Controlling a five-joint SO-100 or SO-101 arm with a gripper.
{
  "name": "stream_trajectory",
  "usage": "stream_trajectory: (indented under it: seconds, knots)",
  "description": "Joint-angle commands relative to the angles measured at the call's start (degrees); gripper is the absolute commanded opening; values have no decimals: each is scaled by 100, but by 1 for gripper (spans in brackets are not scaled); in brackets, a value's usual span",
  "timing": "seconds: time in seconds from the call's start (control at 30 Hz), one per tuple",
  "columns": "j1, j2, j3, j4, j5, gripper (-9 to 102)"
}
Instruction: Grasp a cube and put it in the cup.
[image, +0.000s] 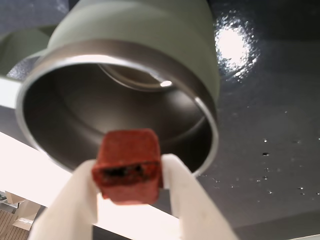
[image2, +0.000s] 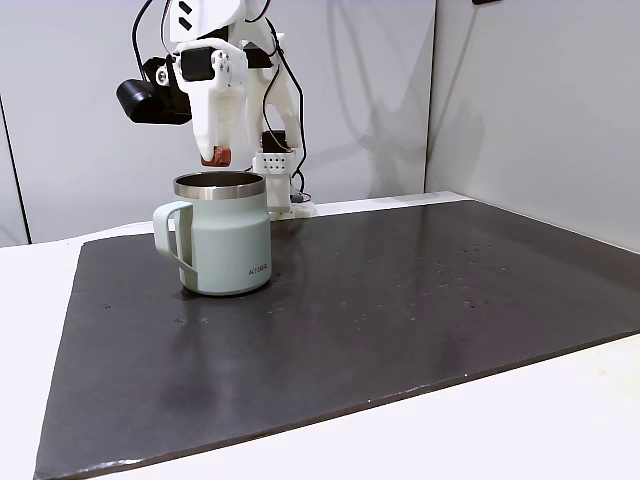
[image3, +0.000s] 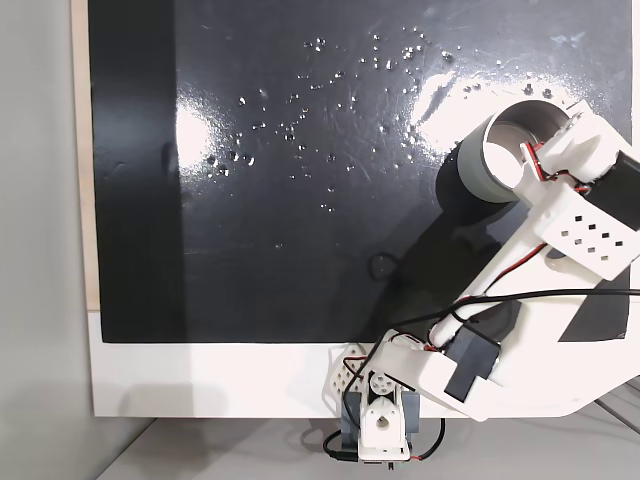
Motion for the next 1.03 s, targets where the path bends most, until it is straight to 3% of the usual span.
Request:
stream_trajectory:
  seconds: [0.0, 0.27, 1.0]
  knots:
    - [70, 44, 9, 53, -26, 3]
    - [79, 114, 44, 62, 70, 24]
    - [-352, 782, 492, 70, 141, 22]
